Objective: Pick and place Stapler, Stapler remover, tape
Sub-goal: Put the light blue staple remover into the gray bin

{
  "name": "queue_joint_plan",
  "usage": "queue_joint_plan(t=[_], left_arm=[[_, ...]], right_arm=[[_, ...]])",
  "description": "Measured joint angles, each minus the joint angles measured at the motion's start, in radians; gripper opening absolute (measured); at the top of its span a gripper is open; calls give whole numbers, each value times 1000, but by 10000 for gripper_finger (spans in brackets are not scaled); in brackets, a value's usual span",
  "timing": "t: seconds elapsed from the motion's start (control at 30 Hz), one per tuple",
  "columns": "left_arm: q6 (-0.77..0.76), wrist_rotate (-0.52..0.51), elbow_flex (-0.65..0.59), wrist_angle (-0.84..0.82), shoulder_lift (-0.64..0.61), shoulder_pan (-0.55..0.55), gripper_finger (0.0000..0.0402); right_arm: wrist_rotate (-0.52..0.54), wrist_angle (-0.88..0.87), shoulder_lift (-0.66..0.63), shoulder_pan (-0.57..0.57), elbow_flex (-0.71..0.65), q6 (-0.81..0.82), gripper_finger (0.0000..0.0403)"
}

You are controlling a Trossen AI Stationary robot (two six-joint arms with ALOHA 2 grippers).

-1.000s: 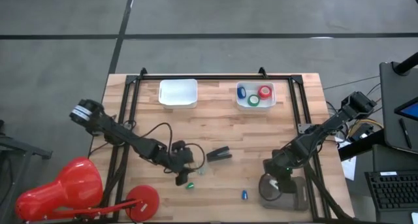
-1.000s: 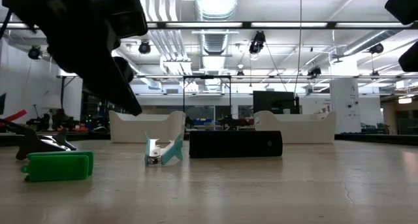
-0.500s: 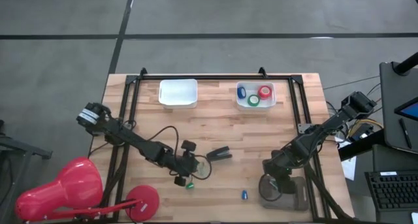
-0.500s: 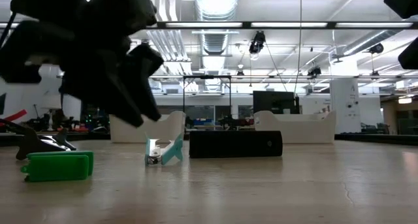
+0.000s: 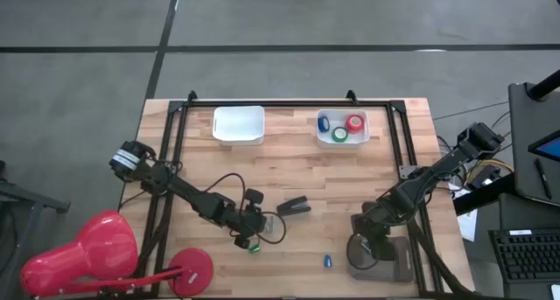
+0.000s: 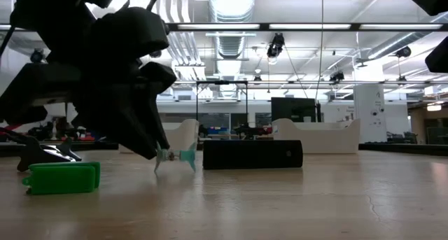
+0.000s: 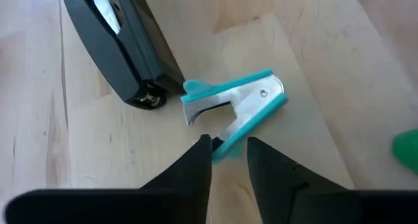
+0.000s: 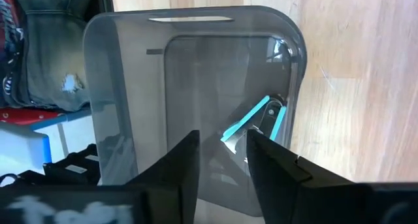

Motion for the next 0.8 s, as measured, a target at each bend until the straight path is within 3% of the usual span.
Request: queue_joint_plan(t=[0.27,0.63,0.8], left_arm=[[-28,9,2,51,-5,0,10],[-68,0,59,89,-11,0,2],[-102,17,97,77,-11,0,1]], right_arm=[[0,0,0,0,0,0,104],[-98,5,-53,0,0,2,82],[-76,31,-115,0,17,-9,71]])
